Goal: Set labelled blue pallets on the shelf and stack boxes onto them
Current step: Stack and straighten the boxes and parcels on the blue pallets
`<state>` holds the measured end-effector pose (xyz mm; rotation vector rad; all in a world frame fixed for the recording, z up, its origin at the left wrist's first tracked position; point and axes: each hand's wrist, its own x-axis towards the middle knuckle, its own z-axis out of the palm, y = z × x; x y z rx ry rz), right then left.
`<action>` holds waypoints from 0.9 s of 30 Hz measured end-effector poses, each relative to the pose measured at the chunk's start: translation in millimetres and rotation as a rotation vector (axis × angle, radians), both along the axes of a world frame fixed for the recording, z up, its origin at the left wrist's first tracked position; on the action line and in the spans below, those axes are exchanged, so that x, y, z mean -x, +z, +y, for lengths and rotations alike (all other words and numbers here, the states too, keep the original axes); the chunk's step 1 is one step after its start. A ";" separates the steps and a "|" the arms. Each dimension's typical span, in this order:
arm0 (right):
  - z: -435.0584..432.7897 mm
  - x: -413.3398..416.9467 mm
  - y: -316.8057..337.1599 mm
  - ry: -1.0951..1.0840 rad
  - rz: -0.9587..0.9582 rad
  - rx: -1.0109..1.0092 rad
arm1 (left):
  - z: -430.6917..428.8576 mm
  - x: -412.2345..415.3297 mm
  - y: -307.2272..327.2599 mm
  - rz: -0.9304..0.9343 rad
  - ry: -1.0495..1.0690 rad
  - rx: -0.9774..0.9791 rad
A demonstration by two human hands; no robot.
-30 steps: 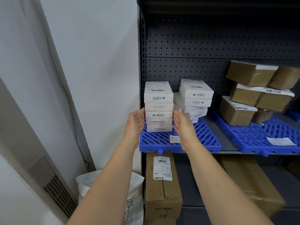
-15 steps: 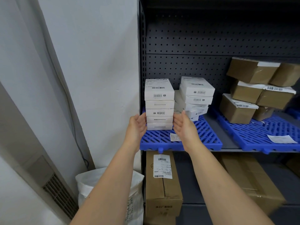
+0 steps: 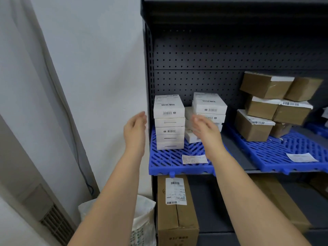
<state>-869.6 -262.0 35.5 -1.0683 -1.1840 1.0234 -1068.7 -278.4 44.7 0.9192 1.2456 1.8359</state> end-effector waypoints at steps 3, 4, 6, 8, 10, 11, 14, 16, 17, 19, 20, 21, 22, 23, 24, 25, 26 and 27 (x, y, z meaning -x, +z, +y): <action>7.2 -9.6 33.6 -0.012 -0.058 -0.063 | 8.0 -4.8 47.2 -0.006 -0.028 -0.100; 10.3 -12.6 43.8 -0.010 -0.075 -0.079 | 11.5 -9.4 61.3 0.000 -0.055 -0.117; 17.1 -19.0 60.2 -0.001 -0.143 -0.111 | 19.9 -23.5 82.3 0.054 -0.112 -0.137; 22.9 -26.8 72.3 -0.024 -0.284 -0.169 | 29.0 -44.3 91.5 0.194 -0.146 -0.142; 29.8 -39.0 81.5 -0.085 -0.500 -0.266 | 35.6 -68.8 93.7 0.438 -0.160 -0.134; 34.7 -46.3 84.1 -0.106 -0.632 -0.306 | 39.6 -80.2 92.2 0.595 -0.166 -0.130; 49.3 -71.5 88.5 -0.097 -0.972 -0.368 | 53.9 -105.0 83.7 1.045 -0.155 -0.132; 56.6 -86.4 89.7 -0.088 -1.095 -0.362 | 63.3 -114.0 79.7 1.273 -0.133 -0.127; 57.9 -92.8 91.0 -0.089 -1.139 -0.351 | 66.8 -117.8 78.2 1.386 -0.116 -0.104; 60.4 -105.0 89.9 -0.093 -1.235 -0.340 | 69.5 -125.5 74.7 1.623 -0.039 -0.032; 61.6 -110.8 88.0 -0.093 -1.288 -0.354 | 70.3 -128.3 72.6 1.721 0.008 0.002; 63.0 -115.8 85.1 -0.092 -1.335 -0.372 | 70.9 -130.5 69.7 1.792 0.044 0.033; 64.7 -120.5 80.8 -0.085 -1.376 -0.395 | 71.6 -131.8 65.9 1.836 0.068 0.063; 67.5 -125.5 74.9 -0.070 -1.405 -0.406 | 72.2 -132.9 61.3 1.857 0.083 0.090; 70.4 -129.6 67.9 -0.054 -1.411 -0.413 | 72.4 -134.1 56.8 1.861 0.098 0.109; 73.2 -132.7 60.0 -0.040 -1.397 -0.414 | 72.3 -135.6 52.3 1.854 0.119 0.120; 76.3 -135.5 51.8 -0.036 -1.363 -0.424 | 71.9 -138.1 48.3 1.845 0.150 0.123; 78.7 -137.4 45.0 -0.042 -1.313 -0.444 | 71.4 -141.1 45.2 1.837 0.183 0.124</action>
